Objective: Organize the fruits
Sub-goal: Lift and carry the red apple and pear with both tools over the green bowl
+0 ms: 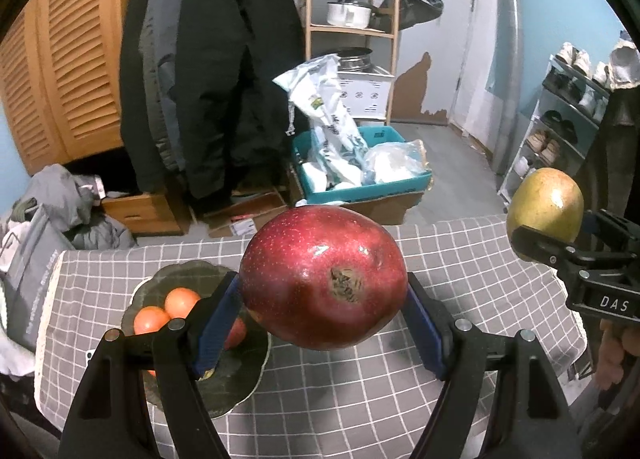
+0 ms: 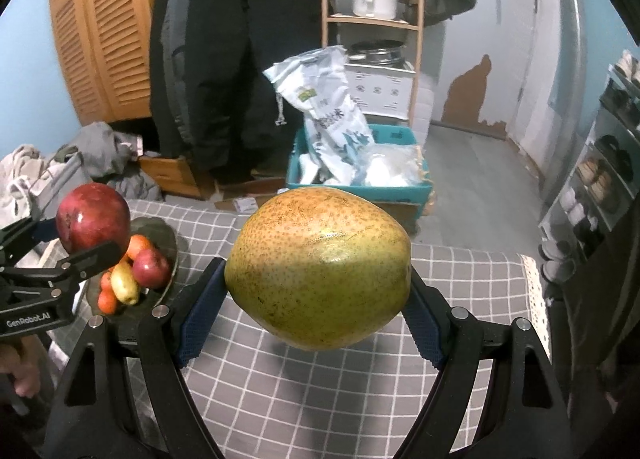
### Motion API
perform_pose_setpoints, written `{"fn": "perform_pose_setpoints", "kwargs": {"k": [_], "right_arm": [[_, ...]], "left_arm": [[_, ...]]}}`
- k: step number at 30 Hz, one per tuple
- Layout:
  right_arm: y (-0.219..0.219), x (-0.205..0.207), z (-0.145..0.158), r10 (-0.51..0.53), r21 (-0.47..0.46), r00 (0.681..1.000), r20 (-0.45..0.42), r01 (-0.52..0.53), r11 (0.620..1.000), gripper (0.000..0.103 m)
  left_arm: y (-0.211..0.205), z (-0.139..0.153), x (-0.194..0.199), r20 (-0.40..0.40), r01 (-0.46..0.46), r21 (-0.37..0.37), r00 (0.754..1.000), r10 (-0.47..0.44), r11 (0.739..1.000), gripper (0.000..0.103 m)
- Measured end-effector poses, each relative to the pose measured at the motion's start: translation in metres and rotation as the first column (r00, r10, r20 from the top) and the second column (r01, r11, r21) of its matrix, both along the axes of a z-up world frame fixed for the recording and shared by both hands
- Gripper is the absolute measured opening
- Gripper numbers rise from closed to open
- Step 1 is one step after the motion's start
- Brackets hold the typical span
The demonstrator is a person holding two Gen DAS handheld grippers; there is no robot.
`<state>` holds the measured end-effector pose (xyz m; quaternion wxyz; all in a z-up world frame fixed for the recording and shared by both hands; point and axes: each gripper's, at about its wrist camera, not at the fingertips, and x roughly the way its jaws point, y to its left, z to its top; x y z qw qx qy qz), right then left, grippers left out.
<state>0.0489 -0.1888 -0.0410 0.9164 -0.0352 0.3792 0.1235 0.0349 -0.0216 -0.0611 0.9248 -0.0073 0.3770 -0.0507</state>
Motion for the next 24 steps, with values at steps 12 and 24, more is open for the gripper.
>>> {"fn": "perform_pose_setpoints", "kwargs": {"k": [12,24], "right_arm": [[0.061,0.014,-0.004,0.113,0.021,0.993,-0.029,-0.113,0.993,0.083],[0.127,0.027,-0.016,0.213,0.024,0.975,-0.069,-0.212,0.977,0.083]], "left_arm": [[0.051,-0.006,-0.005,-0.008,-0.099,-0.006,0.995,0.099,0.995,0.08],[0.108,-0.025,-0.015,-0.06,-0.202,-0.023,0.978,0.2,0.979,0.08]]}}
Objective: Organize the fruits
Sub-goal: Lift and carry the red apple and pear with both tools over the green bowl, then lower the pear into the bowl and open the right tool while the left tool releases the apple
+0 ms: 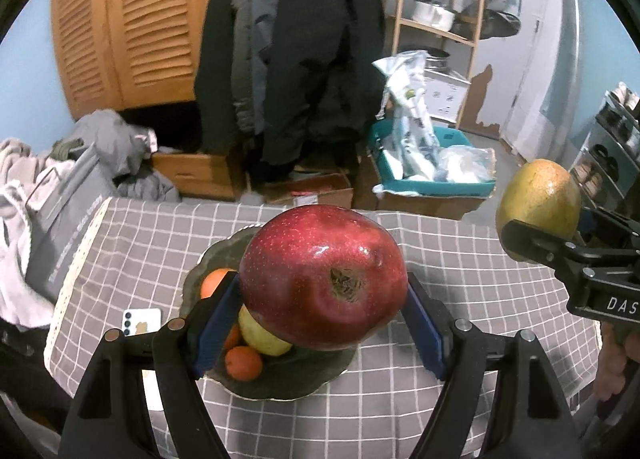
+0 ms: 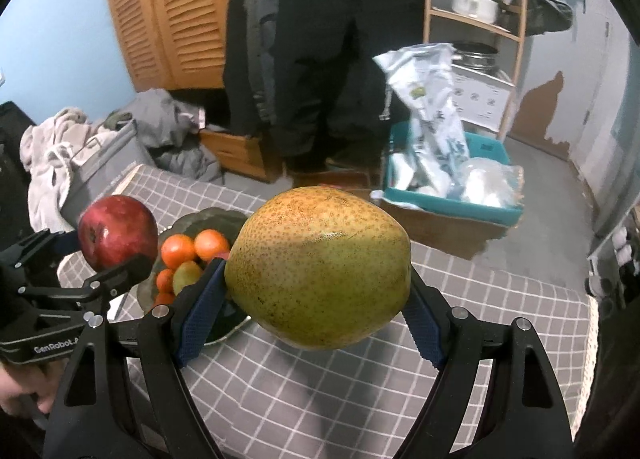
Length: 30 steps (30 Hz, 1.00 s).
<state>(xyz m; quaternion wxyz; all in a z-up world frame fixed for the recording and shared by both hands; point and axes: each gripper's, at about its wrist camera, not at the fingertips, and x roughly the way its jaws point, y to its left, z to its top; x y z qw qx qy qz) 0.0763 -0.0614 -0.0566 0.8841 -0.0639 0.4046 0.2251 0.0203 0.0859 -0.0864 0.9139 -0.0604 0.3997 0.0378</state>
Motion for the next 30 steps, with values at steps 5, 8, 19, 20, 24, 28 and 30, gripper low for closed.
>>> {"fn": "perform_pose_setpoints", "kwargs": {"k": [5,8,19,20,24,28,30], "right_arm": [[0.024,0.005,-0.008,0.035,-0.004,0.999,-0.022,-0.035,0.999,0.083],[0.04,0.006,-0.014,0.058,-0.011,0.998,-0.034,-0.059,0.998,0.083],[0.085,0.012,-0.057,0.118,-0.034,0.984,-0.133,-0.123,0.992,0.083],[0.088,0.013,-0.062,0.12,-0.036,0.982,-0.144,-0.127,0.991,0.083],[0.099,0.015,-0.08,0.13,-0.051,0.975,-0.182,-0.141,0.989,0.083],[0.107,0.015,-0.097,0.146,-0.062,0.964,-0.222,-0.163,0.985,0.083],[0.112,0.015,-0.106,0.154,-0.071,0.959,-0.239,-0.175,0.982,0.083]], "left_arm": [[0.021,-0.01,-0.002,-0.021,-0.033,-0.004,0.999,0.033,0.999,0.08],[0.033,-0.017,-0.002,-0.039,-0.056,-0.012,0.998,0.056,0.998,0.08],[0.073,-0.052,-0.004,-0.118,-0.142,-0.044,0.984,0.136,0.989,0.08],[0.076,-0.056,-0.004,-0.13,-0.149,-0.049,0.981,0.142,0.988,0.08],[0.082,-0.07,-0.004,-0.165,-0.166,-0.043,0.974,0.157,0.985,0.08],[0.091,-0.082,-0.004,-0.197,-0.192,-0.054,0.964,0.178,0.98,0.08],[0.093,-0.086,-0.003,-0.206,-0.2,-0.054,0.961,0.185,0.978,0.08]]}}
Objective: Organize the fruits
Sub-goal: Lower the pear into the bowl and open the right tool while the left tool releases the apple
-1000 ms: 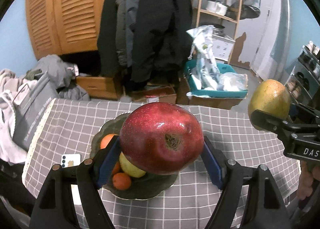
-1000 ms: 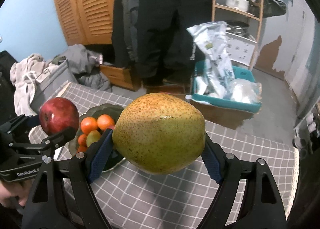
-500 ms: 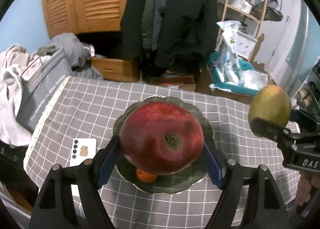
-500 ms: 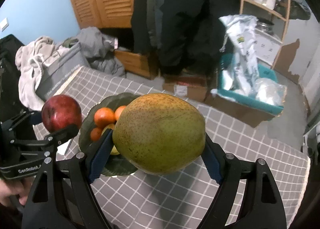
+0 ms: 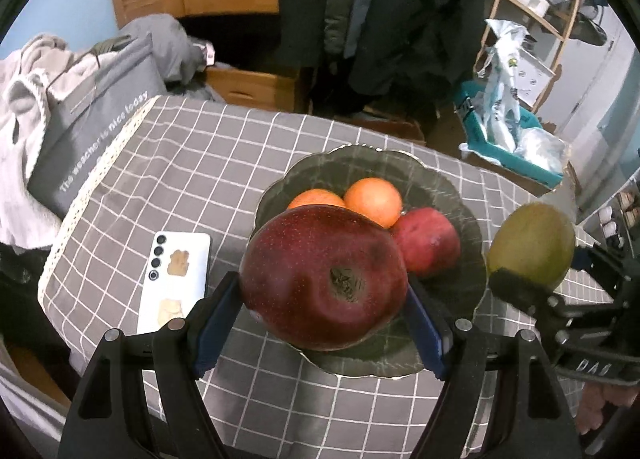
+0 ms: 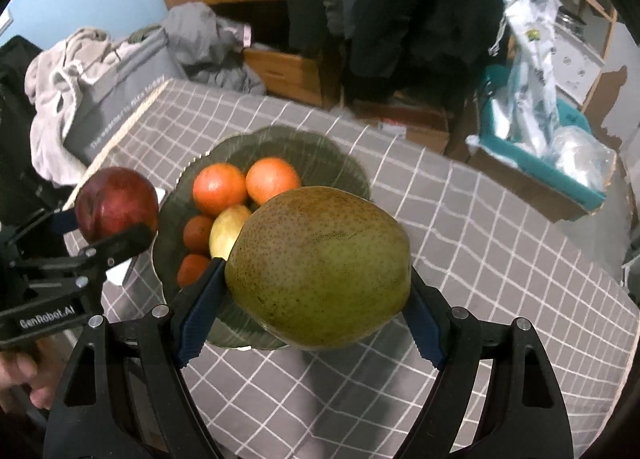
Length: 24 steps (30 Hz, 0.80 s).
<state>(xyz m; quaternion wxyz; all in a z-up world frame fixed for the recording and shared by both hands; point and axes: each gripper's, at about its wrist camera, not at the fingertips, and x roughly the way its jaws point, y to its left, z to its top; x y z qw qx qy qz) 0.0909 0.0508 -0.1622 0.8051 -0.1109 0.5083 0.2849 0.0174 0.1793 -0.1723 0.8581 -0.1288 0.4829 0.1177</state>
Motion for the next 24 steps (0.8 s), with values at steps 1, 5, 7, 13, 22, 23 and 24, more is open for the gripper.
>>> {"fn": "perform_pose_setpoints", "kwargs": {"k": [1,5,7,13,22,23,24], "right_arm": [[0.002,-0.001,-0.004,0.004,-0.006,1.0,-0.007,-0.004,1.0,0.083],[0.008,-0.002,-0.02,0.019,-0.033,0.999,-0.035,-0.02,0.999,0.083],[0.009,-0.002,-0.025,0.024,-0.045,0.999,-0.045,-0.026,0.999,0.083],[0.009,0.001,-0.035,0.028,-0.043,0.995,-0.091,-0.032,0.999,0.083],[0.014,0.001,-0.025,0.057,-0.038,0.997,-0.053,-0.059,0.998,0.086],[0.013,0.002,-0.023,0.053,-0.042,0.998,-0.044,-0.055,0.998,0.086],[0.011,0.003,-0.021,0.044,-0.04,0.998,-0.043,-0.046,0.998,0.086]], "left_arm": [[0.001,-0.002,0.0,-0.005,-0.003,0.003,1.0,0.003,1.0,0.08],[0.002,-0.01,0.002,-0.026,-0.008,0.012,1.0,0.008,1.0,0.08],[0.002,-0.014,0.004,-0.039,-0.009,0.01,0.999,0.009,1.0,0.08],[0.003,-0.025,0.007,-0.069,-0.017,0.003,0.997,0.017,1.0,0.08],[0.001,-0.028,0.009,-0.081,-0.012,0.005,0.997,0.012,1.0,0.08],[0.001,-0.028,0.009,-0.082,-0.013,0.003,0.997,0.013,1.0,0.08],[0.001,-0.029,0.01,-0.084,-0.012,0.002,0.996,0.012,1.0,0.08]]}}
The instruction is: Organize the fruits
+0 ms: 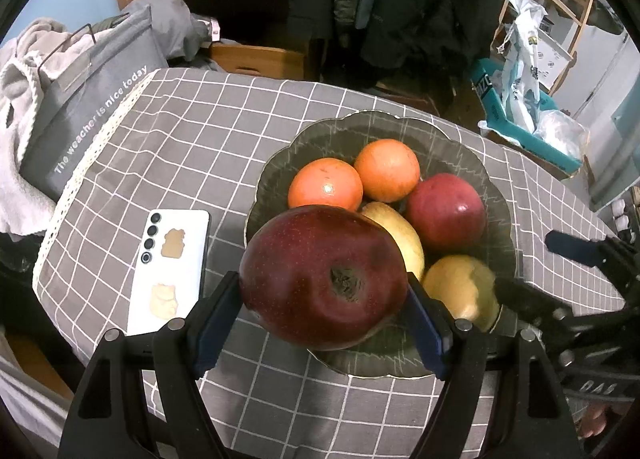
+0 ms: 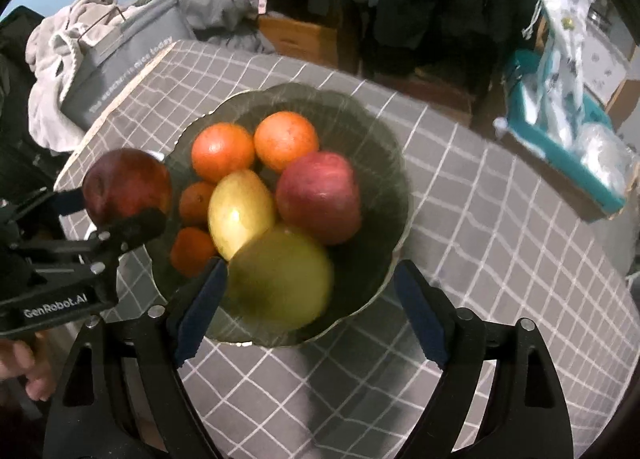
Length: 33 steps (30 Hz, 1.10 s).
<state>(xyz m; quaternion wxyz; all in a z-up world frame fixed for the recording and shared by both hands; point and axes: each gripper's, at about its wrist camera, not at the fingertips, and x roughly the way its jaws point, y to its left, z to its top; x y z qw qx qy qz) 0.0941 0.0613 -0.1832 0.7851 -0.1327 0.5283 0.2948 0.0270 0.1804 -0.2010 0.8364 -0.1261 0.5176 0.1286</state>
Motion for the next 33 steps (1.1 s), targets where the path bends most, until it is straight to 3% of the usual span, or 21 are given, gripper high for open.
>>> {"fn": "perform_pose_setpoints", "kwargs": {"k": [9,14,18,20,25,33], "right_arm": [[-0.022,0.012,0.008,-0.08,0.032,0.997,-0.023,0.081,0.996,0.086],[-0.028,0.012,0.012,-0.091,0.044,0.996,-0.024,0.092,0.995,0.086],[-0.03,0.01,0.015,-0.089,0.051,0.996,-0.023,0.09,0.995,0.086],[-0.032,0.01,0.016,-0.091,0.053,0.996,-0.021,0.092,0.994,0.086],[-0.036,0.01,0.019,-0.102,0.062,0.995,-0.015,0.103,0.993,0.086],[-0.046,0.011,0.029,-0.126,0.079,0.992,-0.005,0.126,0.989,0.086]], "left_arm": [[-0.011,-0.009,0.01,-0.021,0.034,-0.032,0.999,-0.034,0.999,0.08],[-0.02,-0.021,0.021,-0.069,0.053,-0.033,0.996,-0.056,0.998,0.08],[-0.022,-0.019,0.023,-0.061,0.048,-0.013,0.997,-0.049,0.999,0.081],[-0.022,-0.014,0.022,-0.039,0.043,0.0,0.998,-0.042,0.999,0.088],[-0.022,-0.001,0.02,-0.001,0.038,0.013,0.999,-0.038,0.999,0.094],[-0.028,0.005,0.02,0.006,0.054,0.036,0.999,-0.054,0.998,0.095]]}}
